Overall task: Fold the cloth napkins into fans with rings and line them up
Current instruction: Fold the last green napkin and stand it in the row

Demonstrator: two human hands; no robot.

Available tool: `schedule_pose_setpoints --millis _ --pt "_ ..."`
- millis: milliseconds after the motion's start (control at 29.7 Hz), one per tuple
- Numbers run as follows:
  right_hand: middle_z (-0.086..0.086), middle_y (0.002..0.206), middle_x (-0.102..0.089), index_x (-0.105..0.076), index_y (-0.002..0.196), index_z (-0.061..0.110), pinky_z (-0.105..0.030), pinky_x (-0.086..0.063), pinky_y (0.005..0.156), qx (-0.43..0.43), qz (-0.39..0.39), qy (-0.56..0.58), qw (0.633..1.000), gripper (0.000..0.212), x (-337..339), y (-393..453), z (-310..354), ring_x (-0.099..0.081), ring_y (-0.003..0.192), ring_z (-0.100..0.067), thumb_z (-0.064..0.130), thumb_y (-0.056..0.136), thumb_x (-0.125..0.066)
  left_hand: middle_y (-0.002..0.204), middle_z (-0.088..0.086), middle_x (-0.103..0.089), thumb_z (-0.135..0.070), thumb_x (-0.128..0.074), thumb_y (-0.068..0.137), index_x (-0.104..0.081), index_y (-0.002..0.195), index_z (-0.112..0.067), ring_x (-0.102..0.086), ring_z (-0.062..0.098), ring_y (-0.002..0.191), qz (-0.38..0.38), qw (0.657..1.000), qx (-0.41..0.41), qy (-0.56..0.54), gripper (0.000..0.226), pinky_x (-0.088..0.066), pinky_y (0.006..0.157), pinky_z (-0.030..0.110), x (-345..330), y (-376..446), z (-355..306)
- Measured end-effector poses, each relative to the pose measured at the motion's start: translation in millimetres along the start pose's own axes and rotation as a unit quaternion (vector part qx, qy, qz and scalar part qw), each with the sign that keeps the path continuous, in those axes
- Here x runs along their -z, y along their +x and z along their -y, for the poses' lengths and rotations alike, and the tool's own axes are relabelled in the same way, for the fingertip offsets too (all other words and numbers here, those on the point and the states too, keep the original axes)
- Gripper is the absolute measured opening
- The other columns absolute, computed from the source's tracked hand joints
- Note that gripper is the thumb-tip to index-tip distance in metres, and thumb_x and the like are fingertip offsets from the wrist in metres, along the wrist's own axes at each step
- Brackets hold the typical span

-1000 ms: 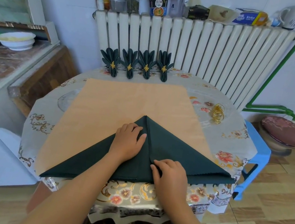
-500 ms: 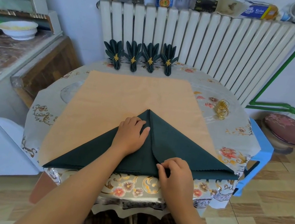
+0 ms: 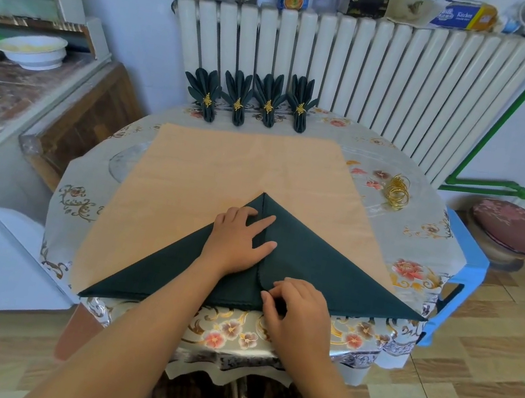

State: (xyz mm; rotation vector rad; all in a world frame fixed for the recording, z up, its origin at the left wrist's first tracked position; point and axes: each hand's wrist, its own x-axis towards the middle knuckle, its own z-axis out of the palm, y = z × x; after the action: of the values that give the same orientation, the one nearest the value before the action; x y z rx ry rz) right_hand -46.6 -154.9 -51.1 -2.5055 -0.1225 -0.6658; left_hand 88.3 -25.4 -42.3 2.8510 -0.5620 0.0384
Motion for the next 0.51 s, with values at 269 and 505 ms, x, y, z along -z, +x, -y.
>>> schedule_pose_setpoints --millis 269,505 --pt "0.011 0.088 -0.065 -0.067 0.092 0.020 -0.021 -0.050 0.077 0.036 0.050 0.086 0.994 0.022 1.6 -1.0 4.6 -0.057 0.086 -0.003 0.033 0.082 -0.052 0.149 -0.002 -0.027 -0.058 -0.038 0.093 -0.030 0.146 -0.040 -0.018 0.019 0.137 0.013 1.000 0.003 -0.004 0.056 -0.014 0.110 0.036 1.9 -0.3 -0.5" --pt "0.016 0.089 -0.067 -0.075 0.088 0.030 -0.017 -0.048 0.071 0.088 0.071 0.042 0.993 0.026 0.8 3.9 -1.5 -0.058 0.082 -0.002 0.046 0.076 -0.058 0.148 -0.003 -0.028 -0.058 -0.040 0.093 -0.032 0.145 -0.040 -0.019 0.018 0.137 0.018 1.000 0.010 -0.013 0.056 -0.015 0.111 0.036 4.0 0.1 -0.7"
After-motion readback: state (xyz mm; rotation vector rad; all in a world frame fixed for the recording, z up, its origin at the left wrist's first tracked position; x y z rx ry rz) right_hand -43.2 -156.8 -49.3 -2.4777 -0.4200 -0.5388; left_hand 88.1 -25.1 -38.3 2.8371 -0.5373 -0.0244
